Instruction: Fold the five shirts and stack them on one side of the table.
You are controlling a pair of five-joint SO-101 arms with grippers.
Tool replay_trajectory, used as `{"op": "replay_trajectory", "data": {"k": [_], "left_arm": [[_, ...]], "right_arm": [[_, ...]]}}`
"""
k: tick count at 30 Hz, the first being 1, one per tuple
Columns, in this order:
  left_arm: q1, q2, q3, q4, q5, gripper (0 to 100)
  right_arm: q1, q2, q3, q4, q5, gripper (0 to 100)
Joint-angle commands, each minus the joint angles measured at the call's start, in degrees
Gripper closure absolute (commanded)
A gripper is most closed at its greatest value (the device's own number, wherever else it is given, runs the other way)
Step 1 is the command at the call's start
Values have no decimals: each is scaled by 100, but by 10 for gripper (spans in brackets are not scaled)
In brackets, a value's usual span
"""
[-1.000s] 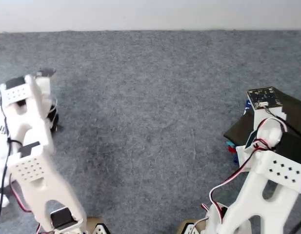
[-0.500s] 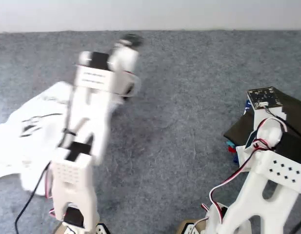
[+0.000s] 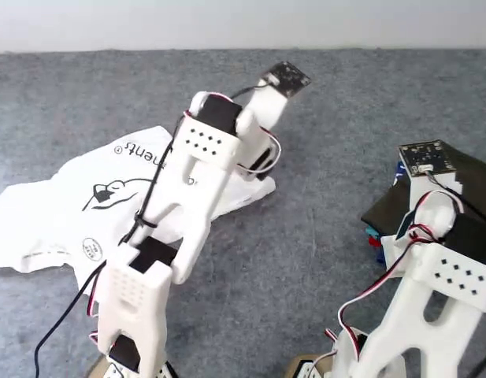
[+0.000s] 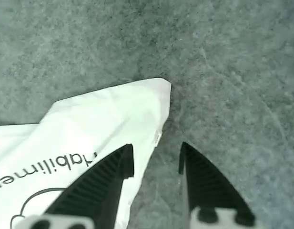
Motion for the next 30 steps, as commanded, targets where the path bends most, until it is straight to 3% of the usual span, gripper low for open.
{"op": "replay_trajectory", "data": {"k": [1,8,13,19,22,30], "left_arm": [[-387,-712,-224,158,35,830],[-1503,-1987,1877,149,-141,830],[-3191,-2646,3521,88,-659,831],[-5073,-2708,4690,-598,-1688,831],[-5389,-2708,5244,-1116,-2163,831],[-5644,-1864,6035,-2620,-2189,831]], "right_arm": [[-31,-101,0,233,-70,987],[-40,-101,0,224,-70,987],[-40,-101,0,224,-70,987],[-40,-101,0,215,-70,987],[-40,-101,0,207,-70,987],[-40,-101,0,224,-70,987]]}}
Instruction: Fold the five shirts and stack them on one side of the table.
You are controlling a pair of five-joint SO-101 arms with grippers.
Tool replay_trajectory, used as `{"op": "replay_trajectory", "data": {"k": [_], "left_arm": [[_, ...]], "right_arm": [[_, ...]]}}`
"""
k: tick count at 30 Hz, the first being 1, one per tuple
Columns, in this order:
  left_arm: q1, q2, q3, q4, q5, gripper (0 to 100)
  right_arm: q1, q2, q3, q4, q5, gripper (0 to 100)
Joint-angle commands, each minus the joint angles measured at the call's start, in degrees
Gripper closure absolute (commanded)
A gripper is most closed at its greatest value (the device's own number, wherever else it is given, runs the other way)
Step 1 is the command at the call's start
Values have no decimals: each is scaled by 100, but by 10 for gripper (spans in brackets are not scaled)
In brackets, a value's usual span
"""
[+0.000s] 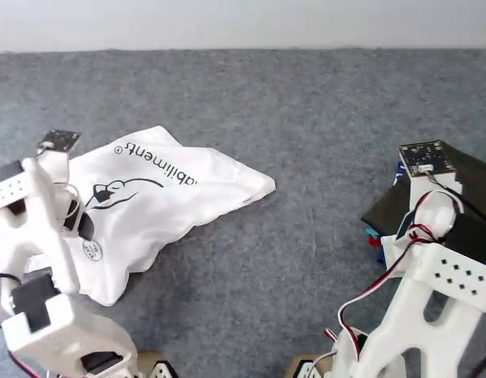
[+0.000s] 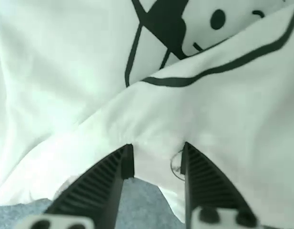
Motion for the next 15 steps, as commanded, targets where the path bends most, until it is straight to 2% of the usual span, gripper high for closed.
{"op": "replay_trajectory", "data": {"k": [1,6,15], "left_arm": [[-123,580,-110,-545,-53,831],[-237,1802,-1481,-897,316,896],[-211,3007,-4954,-105,396,917]], "right_arm": [[-40,-101,0,215,-70,987],[-40,-101,0,215,-53,987],[-40,-110,0,224,-44,987]]}}
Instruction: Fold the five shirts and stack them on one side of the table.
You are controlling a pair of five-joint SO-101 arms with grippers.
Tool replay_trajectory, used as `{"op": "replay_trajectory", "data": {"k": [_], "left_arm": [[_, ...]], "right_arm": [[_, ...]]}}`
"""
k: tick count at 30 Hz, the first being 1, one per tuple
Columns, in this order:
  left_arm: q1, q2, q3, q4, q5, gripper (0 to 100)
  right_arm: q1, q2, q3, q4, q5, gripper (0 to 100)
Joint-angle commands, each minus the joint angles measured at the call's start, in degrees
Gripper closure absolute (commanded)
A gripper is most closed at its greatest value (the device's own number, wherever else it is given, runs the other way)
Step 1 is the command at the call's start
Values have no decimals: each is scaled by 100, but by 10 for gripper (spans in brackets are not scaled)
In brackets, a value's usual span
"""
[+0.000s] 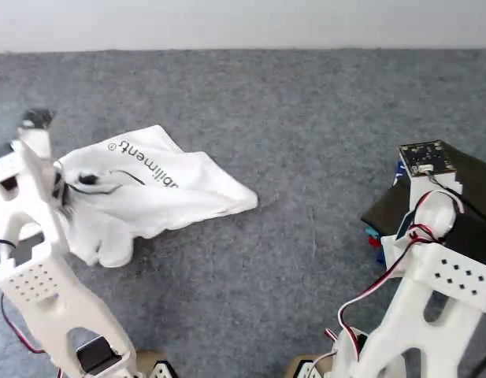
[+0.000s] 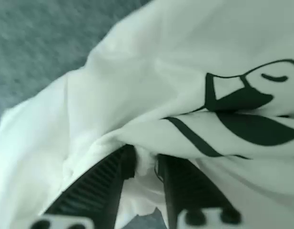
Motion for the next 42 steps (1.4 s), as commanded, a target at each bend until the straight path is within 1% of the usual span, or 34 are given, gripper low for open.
{"op": "replay_trajectory", "data": {"k": [1,4,7,10,13,15,17,20,24,29,35,37,42], "left_arm": [[-9,246,-1552,246,35,917],[18,519,-2422,844,0,916],[62,686,-3187,1793,-413,916],[167,791,-3802,2629,-545,916],[132,607,-3890,2611,-519,916],[123,369,-3714,2620,-519,916],[123,35,-3327,2620,-536,916],[53,-659,-2334,2620,-624,908],[44,-1591,-585,2620,-1002,863],[70,-2655,1200,2602,-1503,857],[70,-3305,2396,2602,-2268,855],[97,-3297,2668,2567,-2356,854],[492,-3262,3521,1837,-2242,827]], "right_arm": [[-40,-110,0,224,-53,987],[-40,-110,0,224,-53,987],[-40,-110,0,224,-62,987],[-40,-110,0,224,-62,987],[-40,-110,0,224,-62,987],[-40,-110,0,224,-62,987],[-40,-110,0,224,-62,987],[-40,-110,0,224,-70,987],[-40,-110,0,224,-70,987],[-40,-110,0,224,-70,987],[-40,-101,18,215,-70,987],[-40,-101,141,215,-53,987],[-40,-101,545,207,-62,987]]}}
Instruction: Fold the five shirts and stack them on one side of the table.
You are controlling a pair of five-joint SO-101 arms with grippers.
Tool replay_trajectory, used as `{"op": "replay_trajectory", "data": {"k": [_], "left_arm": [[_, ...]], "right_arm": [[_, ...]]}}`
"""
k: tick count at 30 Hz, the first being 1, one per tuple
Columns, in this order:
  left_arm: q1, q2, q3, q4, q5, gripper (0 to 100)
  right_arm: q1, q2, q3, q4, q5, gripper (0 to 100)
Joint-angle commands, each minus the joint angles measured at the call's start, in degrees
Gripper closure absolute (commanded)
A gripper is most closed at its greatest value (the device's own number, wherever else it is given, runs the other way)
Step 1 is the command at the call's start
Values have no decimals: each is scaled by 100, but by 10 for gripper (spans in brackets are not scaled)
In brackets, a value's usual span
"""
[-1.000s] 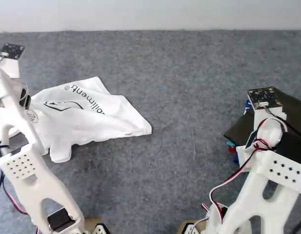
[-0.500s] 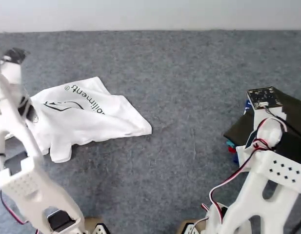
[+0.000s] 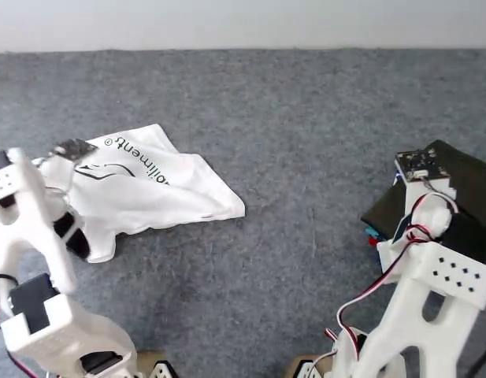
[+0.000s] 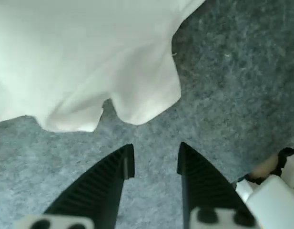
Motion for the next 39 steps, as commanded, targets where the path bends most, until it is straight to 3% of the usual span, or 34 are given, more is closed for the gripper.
{"op": "replay_trajectory", "data": {"k": [1,9,15,19,24,34,39], "left_arm": [[387,-185,435,-475,97,827],[1213,800,646,-1512,1002,829],[1266,1248,435,-1881,1618,889],[1556,1116,198,-1433,1635,984],[2514,563,119,-624,1705,985],[4862,-308,101,-26,3033,982],[5099,-554,84,132,3279,981]], "right_arm": [[-40,-101,70,207,-62,987],[-40,-154,70,215,-44,987],[-40,-154,70,224,-44,987],[-40,-154,70,215,-44,987],[-40,-154,70,198,-44,987],[-40,-154,70,189,-35,987],[-31,-154,70,189,-35,987]]}}
